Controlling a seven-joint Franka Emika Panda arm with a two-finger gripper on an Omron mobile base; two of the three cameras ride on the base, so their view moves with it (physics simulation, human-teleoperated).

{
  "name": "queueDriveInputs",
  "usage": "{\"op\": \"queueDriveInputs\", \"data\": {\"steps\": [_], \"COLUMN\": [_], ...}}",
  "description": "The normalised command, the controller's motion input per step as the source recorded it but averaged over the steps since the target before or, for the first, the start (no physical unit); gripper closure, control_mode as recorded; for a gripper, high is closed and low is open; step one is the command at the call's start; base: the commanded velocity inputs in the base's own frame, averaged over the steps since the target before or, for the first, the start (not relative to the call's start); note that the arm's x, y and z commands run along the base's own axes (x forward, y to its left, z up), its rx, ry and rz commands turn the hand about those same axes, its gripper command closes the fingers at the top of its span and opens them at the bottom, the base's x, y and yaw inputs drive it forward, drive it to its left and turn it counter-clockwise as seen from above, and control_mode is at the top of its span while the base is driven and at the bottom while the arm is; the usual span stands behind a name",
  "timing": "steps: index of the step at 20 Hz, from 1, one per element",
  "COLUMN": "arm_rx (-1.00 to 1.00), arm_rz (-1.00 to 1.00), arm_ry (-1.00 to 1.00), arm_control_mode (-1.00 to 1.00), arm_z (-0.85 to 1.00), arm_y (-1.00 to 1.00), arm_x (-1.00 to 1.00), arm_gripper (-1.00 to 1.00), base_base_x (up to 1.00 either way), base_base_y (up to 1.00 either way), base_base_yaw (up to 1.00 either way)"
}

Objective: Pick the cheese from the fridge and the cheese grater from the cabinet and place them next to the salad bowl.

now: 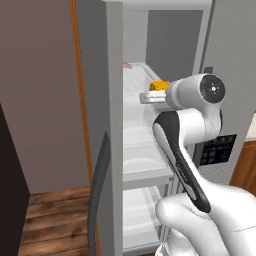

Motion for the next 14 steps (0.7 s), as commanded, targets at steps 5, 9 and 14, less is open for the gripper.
{"op": "queueDriveInputs", "data": {"steps": [5, 9, 14], "arm_rx": [0.01, 0.0, 0.0], "arm_rz": [0.0, 0.0, 0.0], "arm_ry": [-0.01, -0.08, -0.01], "arm_control_mode": [-1.0, -1.0, -1.0], "arm_z": [0.03, 0.0, 0.0], "arm_y": [-0.1, 0.0, -0.03], "arm_x": [-0.97, -0.75, -0.56], "arm_gripper": [1.0, 1.0, 1.0], "base_base_x": [0.0, 0.0, 0.0], "base_base_y": [0.0, 0.0, 0.0], "base_base_yaw": [0.0, 0.0, 0.0]}}
